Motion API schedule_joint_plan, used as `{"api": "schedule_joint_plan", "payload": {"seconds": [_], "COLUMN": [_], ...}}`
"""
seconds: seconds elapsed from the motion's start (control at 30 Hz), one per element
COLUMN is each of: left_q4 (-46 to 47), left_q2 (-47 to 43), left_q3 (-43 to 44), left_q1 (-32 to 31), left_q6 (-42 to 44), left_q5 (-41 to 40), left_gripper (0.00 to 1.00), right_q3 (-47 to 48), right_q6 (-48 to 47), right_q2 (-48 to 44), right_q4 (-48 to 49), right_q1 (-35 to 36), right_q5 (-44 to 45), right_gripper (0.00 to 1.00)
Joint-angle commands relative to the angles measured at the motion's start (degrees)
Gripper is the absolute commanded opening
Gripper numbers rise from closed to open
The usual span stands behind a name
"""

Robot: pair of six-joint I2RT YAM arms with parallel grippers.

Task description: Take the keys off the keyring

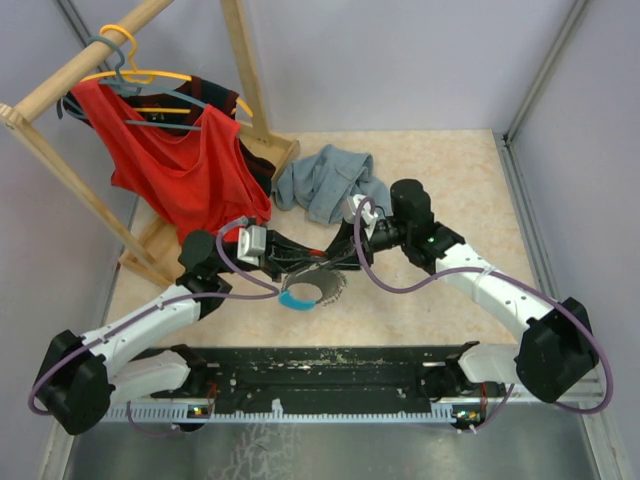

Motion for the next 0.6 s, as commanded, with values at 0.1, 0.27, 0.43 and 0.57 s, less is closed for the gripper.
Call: {"api": "schedule_joint_plan", "payload": {"seconds": [0.1,0.27,0.43,0.57], "left_q4": [1.57,1.33,0.79,0.51], "left_q2": [-2.8,-2.98,-3.06,-3.39], "left_q3": [-0.26,-0.27,-0.29,-0.48], "left_q1": [0.12,0.12,0.12,0.12], "left_q6": [1.53,1.44,0.81,0.09], "left_q5": [-3.93,-4.71,-5.63,-6.09], "left_gripper": [0.0,0.0,0.0,0.0], "right_q3": [0.99,1.68,2.65,3.13], "right_q6": [-0.57,-1.16,-1.74,-1.68], "right_q2": [0.19,-0.1,-0.46,-1.0], "right_q4": [1.09,-0.21,-2.0,-2.57], "right_q1": [0.59,0.54,0.28,-0.78], "right_q5": [-2.89,-2.37,0.0,1.54], "right_gripper": [0.25,0.26,0.29,0.33]}}
